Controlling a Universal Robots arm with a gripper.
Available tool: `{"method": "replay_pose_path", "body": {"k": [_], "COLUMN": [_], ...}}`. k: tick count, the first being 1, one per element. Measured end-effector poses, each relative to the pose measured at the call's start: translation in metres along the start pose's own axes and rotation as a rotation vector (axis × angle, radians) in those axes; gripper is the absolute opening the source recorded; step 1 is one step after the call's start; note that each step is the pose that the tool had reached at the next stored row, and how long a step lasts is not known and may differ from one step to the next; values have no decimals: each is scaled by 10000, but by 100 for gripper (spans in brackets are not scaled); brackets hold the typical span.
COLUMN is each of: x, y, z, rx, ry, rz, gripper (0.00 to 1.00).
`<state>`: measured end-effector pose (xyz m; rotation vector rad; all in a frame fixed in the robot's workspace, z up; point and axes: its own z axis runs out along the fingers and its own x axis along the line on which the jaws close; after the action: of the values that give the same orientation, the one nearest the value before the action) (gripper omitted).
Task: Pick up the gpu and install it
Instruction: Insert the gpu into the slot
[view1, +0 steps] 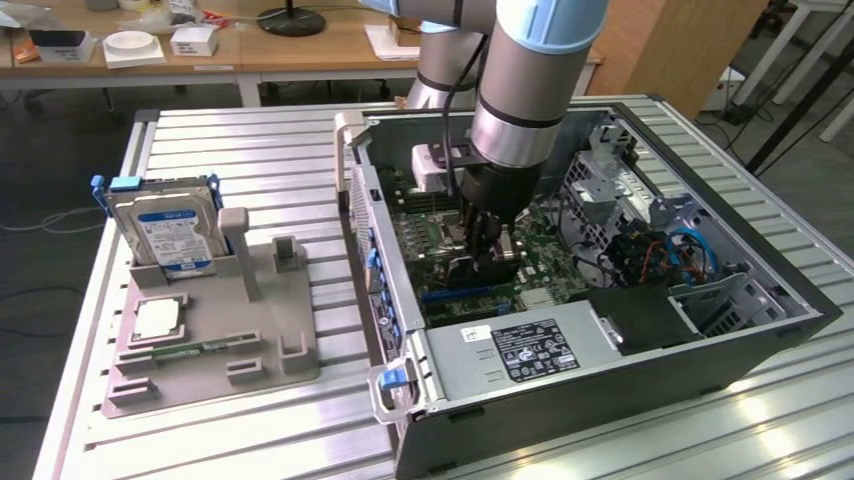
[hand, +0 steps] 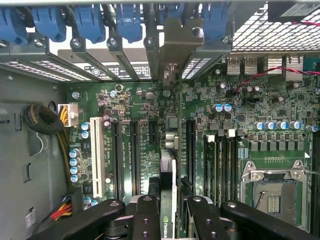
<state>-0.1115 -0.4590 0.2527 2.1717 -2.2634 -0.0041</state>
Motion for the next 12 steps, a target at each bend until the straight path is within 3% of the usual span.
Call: {"method": "replay_pose_path", "body": {"k": [12], "x": [-7], "y": [0], "z": [24], "rx": [17], "ry": [2], "rz": [-1], "gripper": [26]}}
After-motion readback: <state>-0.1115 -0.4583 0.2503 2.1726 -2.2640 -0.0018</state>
